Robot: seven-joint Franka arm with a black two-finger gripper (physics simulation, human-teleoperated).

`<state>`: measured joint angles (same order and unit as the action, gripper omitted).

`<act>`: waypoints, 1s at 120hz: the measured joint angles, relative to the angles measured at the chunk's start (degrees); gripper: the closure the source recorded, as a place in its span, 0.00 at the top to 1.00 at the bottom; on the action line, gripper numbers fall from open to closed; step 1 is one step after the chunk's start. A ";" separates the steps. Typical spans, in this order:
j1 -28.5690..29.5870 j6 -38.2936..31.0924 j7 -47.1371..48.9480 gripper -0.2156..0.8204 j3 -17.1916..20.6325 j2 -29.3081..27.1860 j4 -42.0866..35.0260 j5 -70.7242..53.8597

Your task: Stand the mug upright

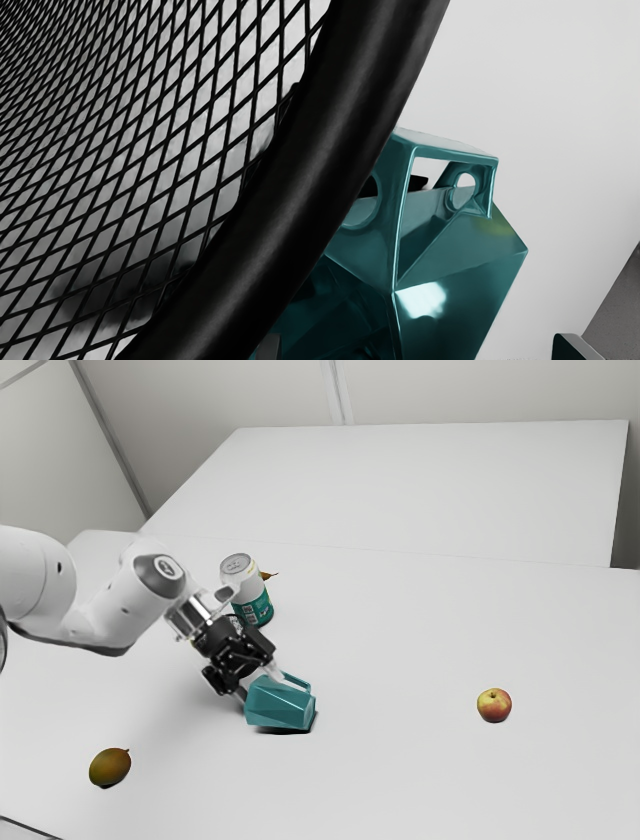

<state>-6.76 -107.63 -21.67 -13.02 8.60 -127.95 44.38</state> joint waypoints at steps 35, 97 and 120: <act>-0.14 0.07 -0.89 0.44 1.85 -1.92 -0.39 4.27; -0.12 -0.17 2.59 0.06 4.32 -2.79 1.57 4.21; -0.44 -1.19 3.98 0.05 4.33 -5.02 3.25 0.26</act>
<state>-7.20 -108.82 -17.70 -8.69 3.57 -124.70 44.64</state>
